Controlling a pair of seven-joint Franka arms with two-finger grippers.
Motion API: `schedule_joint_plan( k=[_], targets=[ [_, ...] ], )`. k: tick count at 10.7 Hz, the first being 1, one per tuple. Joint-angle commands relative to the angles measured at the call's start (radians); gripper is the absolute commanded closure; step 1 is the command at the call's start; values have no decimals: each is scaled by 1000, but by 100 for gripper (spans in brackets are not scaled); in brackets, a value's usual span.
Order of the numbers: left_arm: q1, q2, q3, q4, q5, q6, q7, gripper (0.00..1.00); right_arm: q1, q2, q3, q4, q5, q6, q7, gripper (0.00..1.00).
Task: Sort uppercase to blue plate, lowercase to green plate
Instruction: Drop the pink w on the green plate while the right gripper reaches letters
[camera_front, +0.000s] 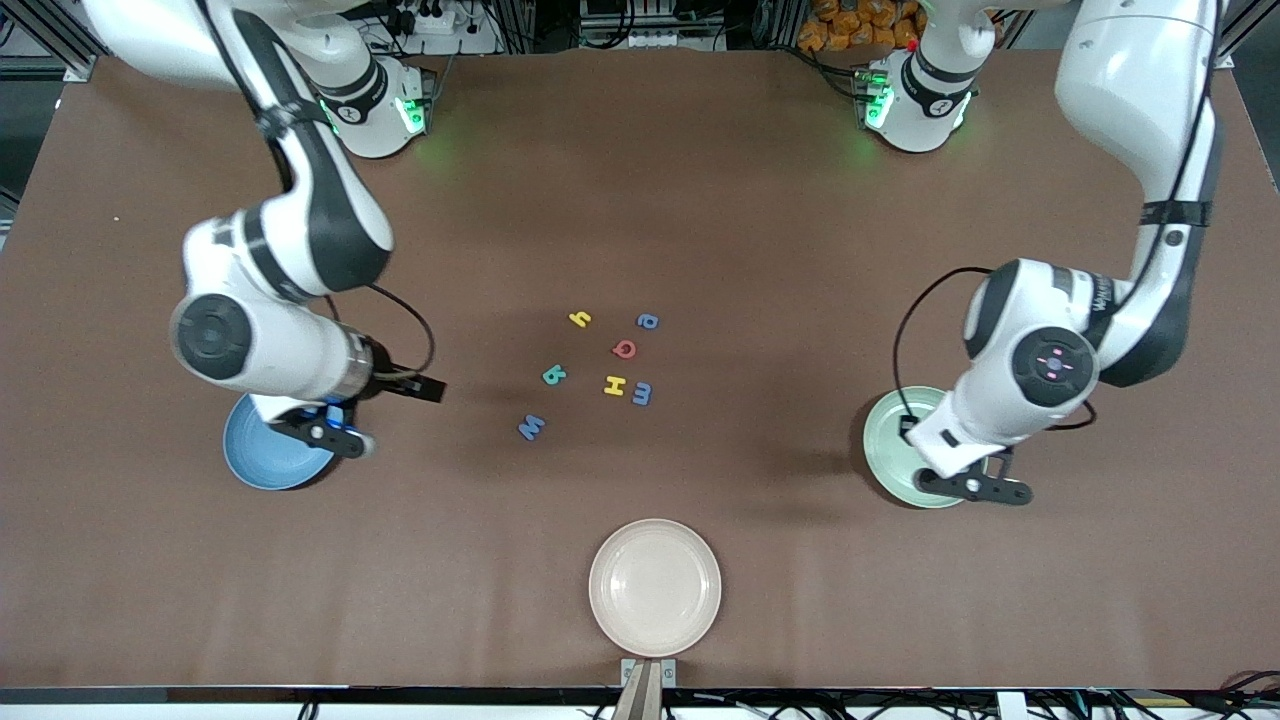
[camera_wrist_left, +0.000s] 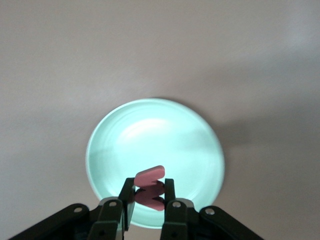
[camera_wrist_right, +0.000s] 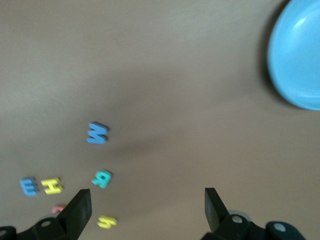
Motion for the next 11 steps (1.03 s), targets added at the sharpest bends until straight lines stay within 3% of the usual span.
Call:
schedule_joint_plan(
  k=[1,2,3,5,7,11],
  targets=[
    [31,58,-3,-8,-9,19,22,100,42,74,-1,35,10,51,83,0],
    [48,90,-3,-7,-9,46,22,100,63,103,-1,33,12,90,102,0],
    [62,112,-3,-8,-9,74,22,81,88,138,-1,32,13,129,188,0],
    [62,107,-5,-7,-16,77,14,0,125,177,-6,33,-5,205,334,0],
    [49,100,-6,-2,-32,75,7,0,116,216,-6,36,-62,273,336,0],
    [-60,86,-31,1,-54,69,-67,0,119,304,-6,72,-59,342,451,0]
  ],
)
